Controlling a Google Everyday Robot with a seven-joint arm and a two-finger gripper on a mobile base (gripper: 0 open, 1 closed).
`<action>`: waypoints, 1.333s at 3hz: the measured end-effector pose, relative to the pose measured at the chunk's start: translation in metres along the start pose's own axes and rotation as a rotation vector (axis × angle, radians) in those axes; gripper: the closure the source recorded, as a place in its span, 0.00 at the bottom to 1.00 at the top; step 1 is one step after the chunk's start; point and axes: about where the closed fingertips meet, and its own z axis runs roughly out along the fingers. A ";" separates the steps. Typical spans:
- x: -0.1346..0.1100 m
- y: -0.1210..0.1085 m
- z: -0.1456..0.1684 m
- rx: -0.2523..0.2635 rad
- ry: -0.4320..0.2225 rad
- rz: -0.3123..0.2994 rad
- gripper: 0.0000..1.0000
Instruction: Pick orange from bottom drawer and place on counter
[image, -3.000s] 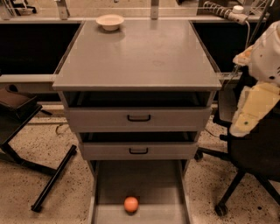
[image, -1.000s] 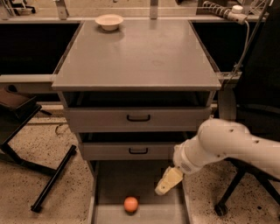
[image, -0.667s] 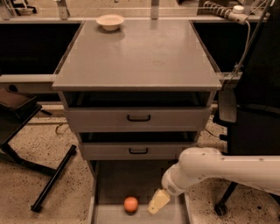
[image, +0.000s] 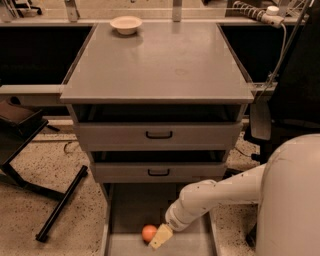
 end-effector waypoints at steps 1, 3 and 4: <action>-0.001 0.000 0.000 0.000 -0.001 -0.002 0.00; -0.032 -0.009 0.026 -0.076 -0.250 -0.015 0.00; -0.054 -0.052 0.034 -0.054 -0.443 -0.035 0.00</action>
Offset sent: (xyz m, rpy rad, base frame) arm -0.0028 0.0024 -0.0238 0.1864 -0.0288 0.0048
